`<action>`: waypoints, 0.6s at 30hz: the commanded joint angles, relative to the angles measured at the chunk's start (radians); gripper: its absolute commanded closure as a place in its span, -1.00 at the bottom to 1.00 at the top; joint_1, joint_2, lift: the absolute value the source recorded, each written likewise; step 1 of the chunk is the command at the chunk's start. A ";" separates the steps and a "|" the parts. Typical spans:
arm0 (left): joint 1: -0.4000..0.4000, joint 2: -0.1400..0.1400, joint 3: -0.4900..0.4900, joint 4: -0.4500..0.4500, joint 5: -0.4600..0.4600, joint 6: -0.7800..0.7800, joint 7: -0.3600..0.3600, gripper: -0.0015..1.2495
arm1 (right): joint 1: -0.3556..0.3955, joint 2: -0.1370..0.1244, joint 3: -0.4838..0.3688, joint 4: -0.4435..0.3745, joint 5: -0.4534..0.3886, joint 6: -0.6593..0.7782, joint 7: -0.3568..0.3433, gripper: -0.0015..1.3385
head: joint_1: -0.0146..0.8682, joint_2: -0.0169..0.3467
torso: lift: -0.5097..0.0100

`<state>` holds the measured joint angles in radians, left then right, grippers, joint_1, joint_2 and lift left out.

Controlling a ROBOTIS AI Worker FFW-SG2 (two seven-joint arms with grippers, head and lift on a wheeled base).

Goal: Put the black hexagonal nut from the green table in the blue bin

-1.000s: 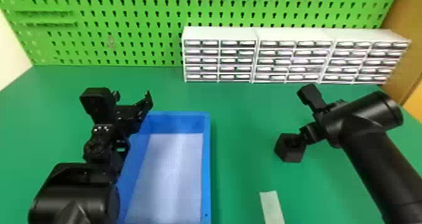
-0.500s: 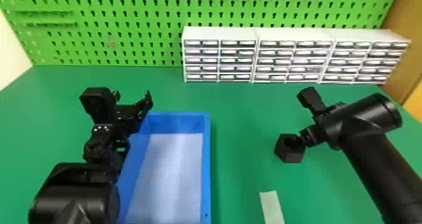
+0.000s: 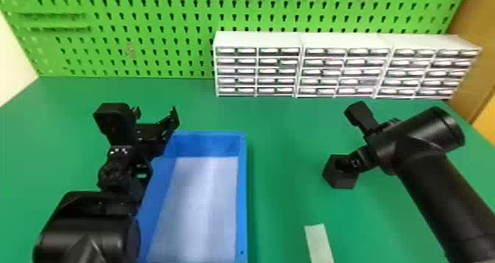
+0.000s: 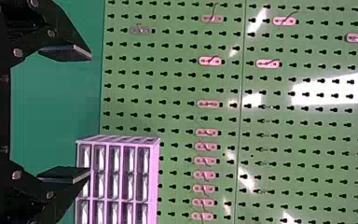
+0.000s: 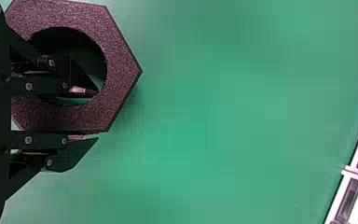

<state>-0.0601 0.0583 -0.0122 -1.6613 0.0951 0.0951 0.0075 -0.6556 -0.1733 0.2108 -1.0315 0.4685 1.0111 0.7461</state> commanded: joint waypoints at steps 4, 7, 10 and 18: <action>0.002 0.000 0.003 0.000 0.000 0.000 0.000 -0.39 | -0.001 -0.003 0.009 -0.059 0.053 0.046 0.047 0.61 | 0.59 -0.63 | 0.59; 0.003 0.000 0.003 0.000 -0.002 0.000 -0.001 -0.39 | -0.004 -0.009 0.024 -0.117 0.079 0.083 0.067 0.61 | 0.59 -0.63 | 0.59; 0.003 0.006 0.003 0.000 0.000 0.000 -0.001 -0.39 | -0.015 -0.014 0.035 -0.170 0.108 0.110 0.105 0.61 | 0.59 -0.63 | 0.59; -0.001 0.012 -0.003 0.000 0.005 0.000 -0.001 -0.39 | -0.050 -0.018 0.078 -0.272 0.154 0.146 0.182 0.61 | 0.59 -0.63 | 0.59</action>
<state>-0.0601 0.0692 -0.0149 -1.6613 0.0977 0.0951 0.0060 -0.6878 -0.1886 0.2614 -1.2574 0.6024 1.1398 0.9123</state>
